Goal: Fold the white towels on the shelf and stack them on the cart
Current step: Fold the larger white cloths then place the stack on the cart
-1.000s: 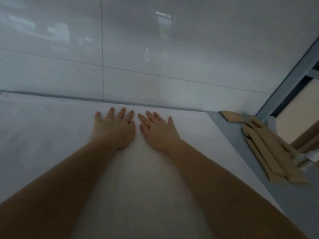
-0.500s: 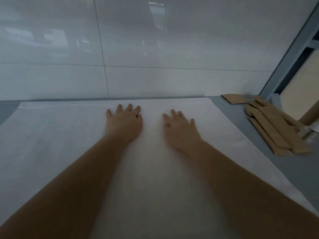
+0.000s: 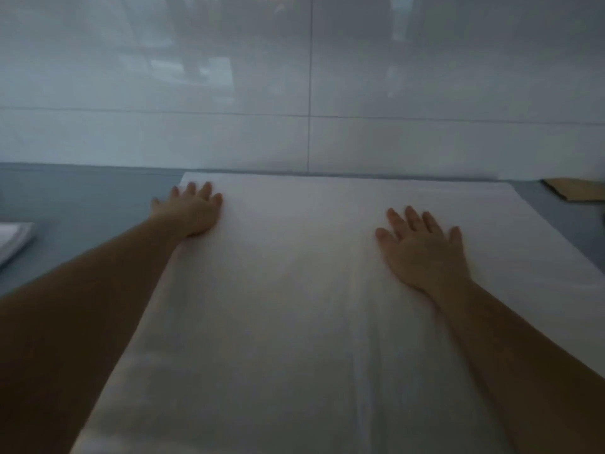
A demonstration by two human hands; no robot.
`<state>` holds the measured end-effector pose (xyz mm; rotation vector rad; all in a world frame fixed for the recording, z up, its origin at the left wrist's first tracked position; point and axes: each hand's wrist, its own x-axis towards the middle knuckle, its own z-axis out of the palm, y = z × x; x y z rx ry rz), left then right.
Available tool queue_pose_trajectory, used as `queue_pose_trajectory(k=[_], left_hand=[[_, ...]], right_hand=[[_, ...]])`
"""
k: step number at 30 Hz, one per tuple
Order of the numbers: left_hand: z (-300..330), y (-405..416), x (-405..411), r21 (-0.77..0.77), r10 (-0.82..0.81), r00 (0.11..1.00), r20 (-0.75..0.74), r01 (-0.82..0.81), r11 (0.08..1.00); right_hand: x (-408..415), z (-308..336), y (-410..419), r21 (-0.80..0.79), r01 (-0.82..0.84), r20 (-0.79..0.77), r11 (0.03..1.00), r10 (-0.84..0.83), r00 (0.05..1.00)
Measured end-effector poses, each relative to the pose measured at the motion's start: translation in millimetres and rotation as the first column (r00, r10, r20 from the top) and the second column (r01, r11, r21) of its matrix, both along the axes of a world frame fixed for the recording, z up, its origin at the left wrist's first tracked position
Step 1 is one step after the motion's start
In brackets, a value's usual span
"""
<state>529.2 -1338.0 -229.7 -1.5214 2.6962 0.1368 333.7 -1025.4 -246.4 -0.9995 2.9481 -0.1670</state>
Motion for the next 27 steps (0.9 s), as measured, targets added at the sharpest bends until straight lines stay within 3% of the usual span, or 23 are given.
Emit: queue_pose_trajectory(k=[1,3,5,6,9,13,16,18,22,25,27], left_hand=[[2.3,17.4,-5.9,-0.005,-0.026,1.000,-0.017,0.026,1.000],[-0.3,81.8,-34.3,-0.034,-0.235,0.971,-0.034,0.234,0.972],[-12.1,164.6,-59.8,-0.060,-0.481,0.876,-0.044,0.478,0.876],[-15.7,194.7,-62.2,-0.055,-0.530,0.847,-0.048,0.527,0.848],[-16.0,183.0,-28.1,-0.068,-0.447,0.893,-0.044,0.444,0.893],[-12.7,93.0,75.1,-0.053,-0.116,0.993,-0.009,0.116,0.992],[-7.9,81.1,101.7,-0.047,0.058,0.998,-0.002,-0.058,0.997],[-5.1,106.7,82.2,-0.079,0.017,1.000,-0.017,-0.018,0.997],[-15.8,194.2,40.4,-0.082,-0.277,0.951,-0.137,0.268,0.960],[-16.8,206.2,39.5,-0.111,-0.279,0.953,-0.119,0.266,0.958],[-16.3,203.8,40.8,-0.116,-0.272,0.954,-0.124,0.258,0.959]], right_hand=[[0.4,0.2,-0.7,0.007,0.000,-0.001,1.000,0.000,1.000],[0.2,1.7,-0.6,0.007,0.002,0.009,1.000,-0.002,1.000],[0.0,3.0,0.4,0.000,0.004,0.019,1.000,-0.004,1.000],[0.1,3.5,0.9,0.003,0.002,0.020,1.000,-0.002,1.000],[-0.5,4.0,1.3,0.024,-0.013,0.018,1.000,0.012,1.000],[-0.8,5.6,0.2,0.028,-0.024,0.037,0.999,0.023,0.999],[-1.0,5.6,0.6,0.021,-0.019,0.028,1.000,0.018,0.999],[0.7,7.8,0.2,0.024,-0.025,0.039,0.999,0.024,0.999],[7.2,15.7,2.8,0.036,0.000,0.052,0.999,-0.002,0.999],[27.7,26.0,-6.4,0.005,0.012,0.036,1.000,-0.012,0.999],[62.0,25.6,-18.9,-0.044,-0.120,0.069,0.992,0.122,0.990]])
